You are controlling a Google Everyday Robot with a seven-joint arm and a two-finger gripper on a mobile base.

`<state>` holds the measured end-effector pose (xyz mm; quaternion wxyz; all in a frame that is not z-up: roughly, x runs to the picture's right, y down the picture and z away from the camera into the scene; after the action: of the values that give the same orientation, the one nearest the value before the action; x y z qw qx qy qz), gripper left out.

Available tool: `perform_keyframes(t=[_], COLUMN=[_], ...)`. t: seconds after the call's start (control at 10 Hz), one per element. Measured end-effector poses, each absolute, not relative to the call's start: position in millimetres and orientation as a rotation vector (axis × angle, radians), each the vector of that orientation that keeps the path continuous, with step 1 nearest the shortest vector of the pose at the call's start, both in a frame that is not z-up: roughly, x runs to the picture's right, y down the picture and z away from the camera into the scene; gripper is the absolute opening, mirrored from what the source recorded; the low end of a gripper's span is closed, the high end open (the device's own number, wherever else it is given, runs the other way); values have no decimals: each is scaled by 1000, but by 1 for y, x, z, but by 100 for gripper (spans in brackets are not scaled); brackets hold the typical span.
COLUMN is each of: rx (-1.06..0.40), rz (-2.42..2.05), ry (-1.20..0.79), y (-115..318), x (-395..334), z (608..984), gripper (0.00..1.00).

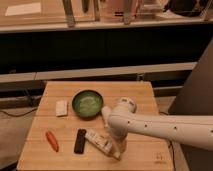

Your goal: Place the bottle in the ceramic bowl

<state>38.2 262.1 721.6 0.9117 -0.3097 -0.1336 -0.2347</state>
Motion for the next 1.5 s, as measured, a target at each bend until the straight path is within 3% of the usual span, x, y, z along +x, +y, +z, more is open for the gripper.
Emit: perform_keyframes(t=[0.9,1.5], rx=[-628,-634], rz=[-186,-100], ry=[-191,-215], y=[291,303], x=[14,15], z=[712,744], gripper=[80,80])
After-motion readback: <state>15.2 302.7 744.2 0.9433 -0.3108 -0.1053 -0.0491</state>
